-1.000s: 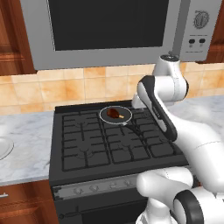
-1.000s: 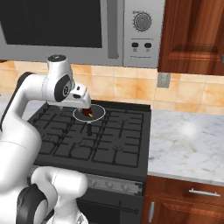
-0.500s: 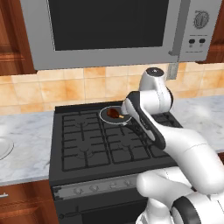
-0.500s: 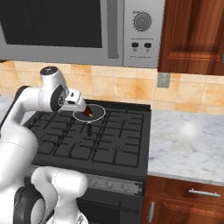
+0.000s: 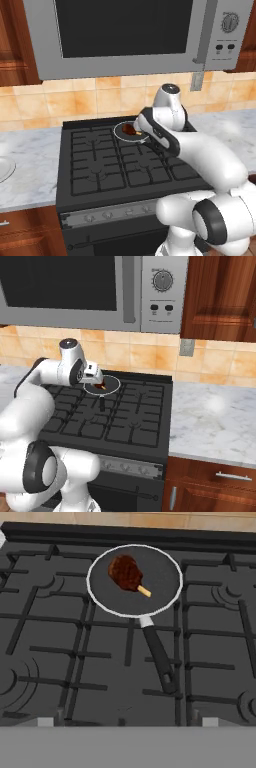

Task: Place the steak on the plate and place the onion on the same plate.

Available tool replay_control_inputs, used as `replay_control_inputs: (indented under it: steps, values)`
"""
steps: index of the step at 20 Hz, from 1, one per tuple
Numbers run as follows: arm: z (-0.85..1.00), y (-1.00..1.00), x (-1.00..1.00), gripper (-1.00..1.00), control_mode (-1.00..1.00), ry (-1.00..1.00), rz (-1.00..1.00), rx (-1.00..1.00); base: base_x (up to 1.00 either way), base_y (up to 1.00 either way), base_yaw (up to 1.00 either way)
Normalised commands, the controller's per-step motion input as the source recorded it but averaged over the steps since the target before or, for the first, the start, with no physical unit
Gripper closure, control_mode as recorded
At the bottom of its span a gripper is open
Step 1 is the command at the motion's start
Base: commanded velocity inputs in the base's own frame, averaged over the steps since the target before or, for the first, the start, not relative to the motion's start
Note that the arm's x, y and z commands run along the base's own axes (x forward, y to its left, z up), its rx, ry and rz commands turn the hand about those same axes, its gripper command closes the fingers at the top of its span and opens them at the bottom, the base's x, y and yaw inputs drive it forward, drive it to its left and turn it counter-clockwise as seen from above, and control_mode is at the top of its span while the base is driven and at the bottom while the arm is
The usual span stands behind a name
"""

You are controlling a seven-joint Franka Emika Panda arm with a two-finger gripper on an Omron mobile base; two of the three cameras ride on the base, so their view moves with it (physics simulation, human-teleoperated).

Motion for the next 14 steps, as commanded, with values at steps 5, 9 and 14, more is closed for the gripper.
replay_control_inputs:
  steps: [5,9,14]
  values:
    - [-0.25,0.02,0.63,-1.00,-1.00,0.11,0.08,0.05,0.00,0.00,0.00]
    - [-0.24,0.06,0.62,-1.00,-1.00,0.08,0.05,0.01,0.00,0.00,0.00]
    - [-0.28,0.11,0.60,-1.00,-1.00,0.08,0.01,0.00,0.00,0.00,0.00]
